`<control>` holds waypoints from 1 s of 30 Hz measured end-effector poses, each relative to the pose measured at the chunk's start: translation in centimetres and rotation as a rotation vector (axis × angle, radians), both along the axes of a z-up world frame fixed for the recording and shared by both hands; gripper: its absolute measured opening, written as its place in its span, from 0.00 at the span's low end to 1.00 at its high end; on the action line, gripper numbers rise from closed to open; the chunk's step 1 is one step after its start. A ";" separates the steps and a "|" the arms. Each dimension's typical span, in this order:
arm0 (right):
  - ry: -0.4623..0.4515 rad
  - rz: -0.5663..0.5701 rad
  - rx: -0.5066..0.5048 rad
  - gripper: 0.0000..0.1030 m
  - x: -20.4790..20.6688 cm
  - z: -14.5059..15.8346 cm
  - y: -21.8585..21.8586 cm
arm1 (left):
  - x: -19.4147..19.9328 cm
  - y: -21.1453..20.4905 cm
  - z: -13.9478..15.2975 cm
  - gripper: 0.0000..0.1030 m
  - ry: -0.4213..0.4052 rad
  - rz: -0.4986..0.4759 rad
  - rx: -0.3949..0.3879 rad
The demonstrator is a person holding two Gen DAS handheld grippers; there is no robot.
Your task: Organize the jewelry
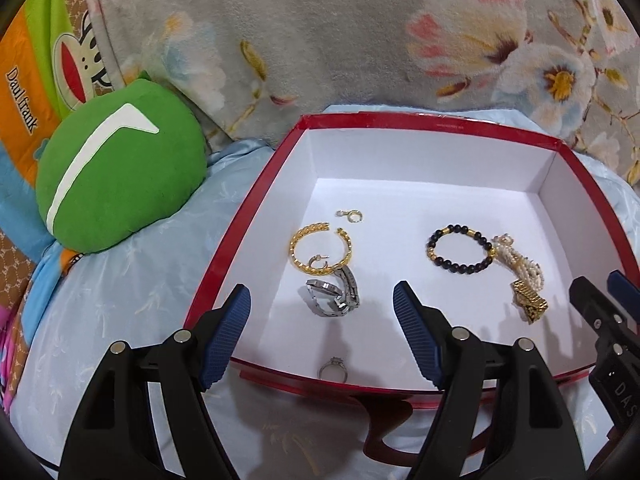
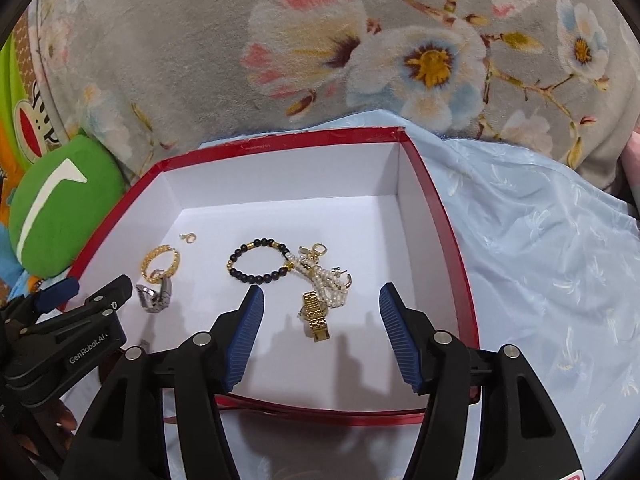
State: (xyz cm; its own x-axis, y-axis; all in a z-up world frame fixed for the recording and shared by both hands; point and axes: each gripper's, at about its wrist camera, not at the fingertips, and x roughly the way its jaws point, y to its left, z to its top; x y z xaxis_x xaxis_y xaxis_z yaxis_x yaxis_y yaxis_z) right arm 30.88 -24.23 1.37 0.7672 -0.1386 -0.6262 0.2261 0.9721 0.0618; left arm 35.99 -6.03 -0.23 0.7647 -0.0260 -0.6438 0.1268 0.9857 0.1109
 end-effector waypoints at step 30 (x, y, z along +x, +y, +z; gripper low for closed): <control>-0.092 -0.011 -0.089 0.74 -0.6 -0.6 0.7 | -0.8 -0.6 -0.7 0.85 -0.076 -0.018 -0.002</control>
State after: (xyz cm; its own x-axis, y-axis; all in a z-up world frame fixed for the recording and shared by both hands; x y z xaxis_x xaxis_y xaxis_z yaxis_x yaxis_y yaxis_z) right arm 30.26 -23.57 0.78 0.8189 -0.1990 -0.5383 0.2338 0.9723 -0.0038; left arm 35.21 -6.65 -0.89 0.8106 -0.0411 -0.5841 0.1358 0.9836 0.1191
